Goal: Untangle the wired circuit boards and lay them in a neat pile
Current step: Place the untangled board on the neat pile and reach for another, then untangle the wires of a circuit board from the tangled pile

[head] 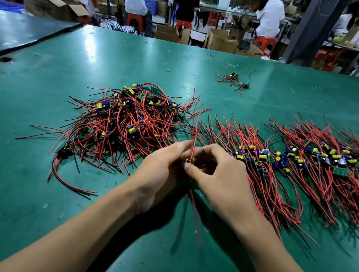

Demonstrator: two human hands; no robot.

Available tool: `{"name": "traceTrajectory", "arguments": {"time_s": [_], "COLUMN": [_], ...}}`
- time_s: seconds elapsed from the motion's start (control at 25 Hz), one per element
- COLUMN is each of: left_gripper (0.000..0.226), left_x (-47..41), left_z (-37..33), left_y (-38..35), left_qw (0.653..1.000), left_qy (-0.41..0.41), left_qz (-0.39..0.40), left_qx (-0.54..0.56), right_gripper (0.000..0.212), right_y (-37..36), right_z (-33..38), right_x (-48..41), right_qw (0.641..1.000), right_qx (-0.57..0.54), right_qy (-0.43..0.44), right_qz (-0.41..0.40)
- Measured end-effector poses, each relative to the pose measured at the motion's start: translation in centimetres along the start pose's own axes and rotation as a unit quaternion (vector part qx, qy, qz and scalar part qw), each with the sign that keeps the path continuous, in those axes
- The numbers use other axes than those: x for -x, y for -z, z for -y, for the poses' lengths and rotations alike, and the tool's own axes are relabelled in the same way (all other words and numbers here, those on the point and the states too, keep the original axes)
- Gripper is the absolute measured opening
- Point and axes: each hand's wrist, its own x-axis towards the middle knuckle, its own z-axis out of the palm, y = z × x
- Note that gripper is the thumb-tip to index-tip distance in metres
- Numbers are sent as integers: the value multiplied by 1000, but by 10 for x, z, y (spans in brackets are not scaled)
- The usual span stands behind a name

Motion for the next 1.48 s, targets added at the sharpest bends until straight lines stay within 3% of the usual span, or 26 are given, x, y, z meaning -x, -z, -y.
{"name": "traceTrajectory", "arguments": {"time_s": [0.08,0.16,0.28,0.36,0.56,0.68,0.84,0.96,1.08,1.2,1.28,1.36,1.48], "left_gripper": [33,24,11,14,49,43,17,24,29,23,17,18,23], "left_x": [-2,-2,0,1,-7,-12,-6,-3,-3,-1,-1,-1,0], "left_z": [-1,-4,-10,-16,-29,-39,-45,-40,-35,-32,-31,-30,-25], "left_y": [3,7,18,23,33,45,48,41,41,45,44,40,30], "left_qw": [999,975,836,785,795,800,722,698,662,580,551,562,662], "left_qy": [-25,-101,-269,-310,-271,-237,-277,-301,-246,-209,-233,-265,-280], "left_qz": [-20,-72,-172,-232,-317,-336,-332,-293,-275,-286,-282,-274,-227], "left_qx": [-40,-187,-445,-484,-440,-437,-540,-581,-652,-733,-750,-734,-657], "right_gripper": [15,13,8,8,5,4,3,3,3,2,2,3,2], "right_y": [3,10,23,29,20,12,10,11,11,12,12,11,11], "right_z": [-3,-8,-14,-18,-19,-19,-20,-21,-21,-22,-23,-22,-20], "right_x": [-3,-8,-14,-15,-12,-8,-8,-8,-8,-8,-9,-9,-10], "right_qw": [1000,998,991,985,982,984,987,989,991,993,993,994,994], "right_qx": [2,-4,16,70,128,128,117,109,100,86,89,84,62], "right_qy": [-9,-27,-31,-12,54,70,70,63,54,46,43,37,43], "right_qz": [-25,-62,-127,-157,-129,-103,-87,-82,-74,-65,-59,-59,-78]}}
